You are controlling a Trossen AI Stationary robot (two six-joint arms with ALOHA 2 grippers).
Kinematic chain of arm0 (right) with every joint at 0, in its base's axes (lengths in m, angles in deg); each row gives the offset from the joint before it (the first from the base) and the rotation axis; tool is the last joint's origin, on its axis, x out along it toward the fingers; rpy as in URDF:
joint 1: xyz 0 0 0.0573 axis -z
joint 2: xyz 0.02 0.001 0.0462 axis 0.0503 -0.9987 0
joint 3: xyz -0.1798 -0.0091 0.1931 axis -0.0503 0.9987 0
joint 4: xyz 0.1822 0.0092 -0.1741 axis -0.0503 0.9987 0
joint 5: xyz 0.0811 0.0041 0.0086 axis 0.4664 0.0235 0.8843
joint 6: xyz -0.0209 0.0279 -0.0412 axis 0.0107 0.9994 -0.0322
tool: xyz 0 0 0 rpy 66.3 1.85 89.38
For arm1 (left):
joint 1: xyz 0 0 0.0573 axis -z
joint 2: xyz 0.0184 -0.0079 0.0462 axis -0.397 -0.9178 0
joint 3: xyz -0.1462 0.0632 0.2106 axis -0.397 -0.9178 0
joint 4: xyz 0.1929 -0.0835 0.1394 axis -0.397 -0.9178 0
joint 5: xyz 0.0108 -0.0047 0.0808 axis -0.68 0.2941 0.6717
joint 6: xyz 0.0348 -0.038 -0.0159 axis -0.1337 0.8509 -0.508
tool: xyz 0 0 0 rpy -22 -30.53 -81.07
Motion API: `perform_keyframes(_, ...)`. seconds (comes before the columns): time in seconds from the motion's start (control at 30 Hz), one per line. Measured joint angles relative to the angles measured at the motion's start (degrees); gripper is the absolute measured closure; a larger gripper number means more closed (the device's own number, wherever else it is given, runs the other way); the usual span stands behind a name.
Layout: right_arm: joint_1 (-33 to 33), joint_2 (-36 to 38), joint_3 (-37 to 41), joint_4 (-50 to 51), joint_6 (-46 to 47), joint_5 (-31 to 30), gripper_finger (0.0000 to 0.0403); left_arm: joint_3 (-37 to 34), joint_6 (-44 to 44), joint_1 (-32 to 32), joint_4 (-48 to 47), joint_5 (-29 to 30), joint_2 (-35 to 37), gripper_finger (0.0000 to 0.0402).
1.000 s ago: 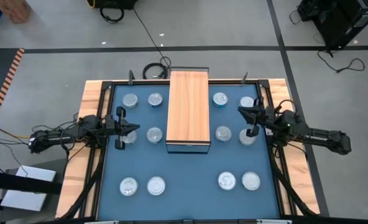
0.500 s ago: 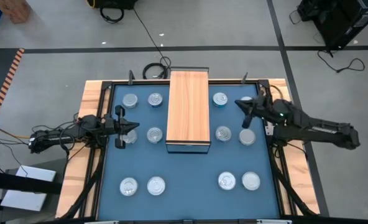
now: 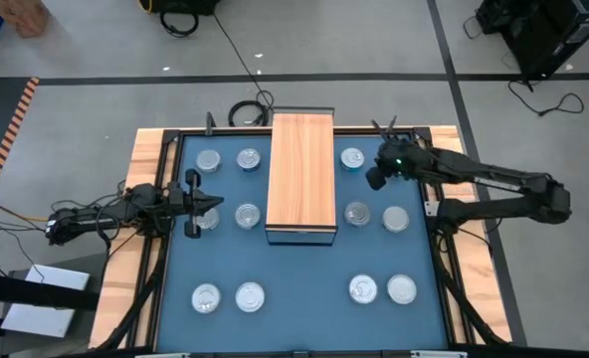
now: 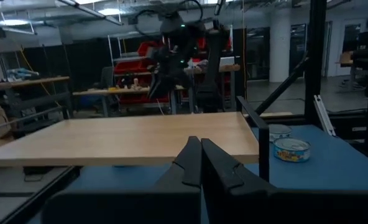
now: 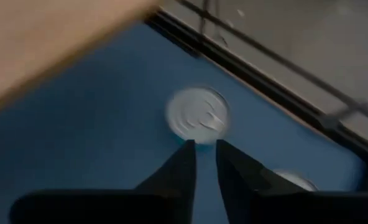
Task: Stack canned seafood by type on shelf
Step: Put the blue tuna can on the shelf
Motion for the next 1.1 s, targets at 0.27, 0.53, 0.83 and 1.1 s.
perform_keyframes(0.27,9.2,-10.84,-3.0,10.6,4.31,-0.02,0.0258,-0.02,0.07,0.0,-0.54,-0.09,-0.02,0.0399)
perform_keyframes(0.53,15.93,-20.16,-3.0,9.54,0.84,0.17,0.0255,0.0,0.13,0.02,-0.4,-0.07,-0.02,0.0399)
perform_keyframes(0.83,17.65,-28.14,-3.0,4.49,-0.68,3.67,0.0254,0.0,0.37,0.0,-0.4,-0.07,-0.02,0.04)
perform_keyframes(1.1,17.6,-33.79,-3.13,2.41,-0.54,2.28,0.0258,0.0,0.39,0.02,-0.26,0.1,-0.02,0.04)
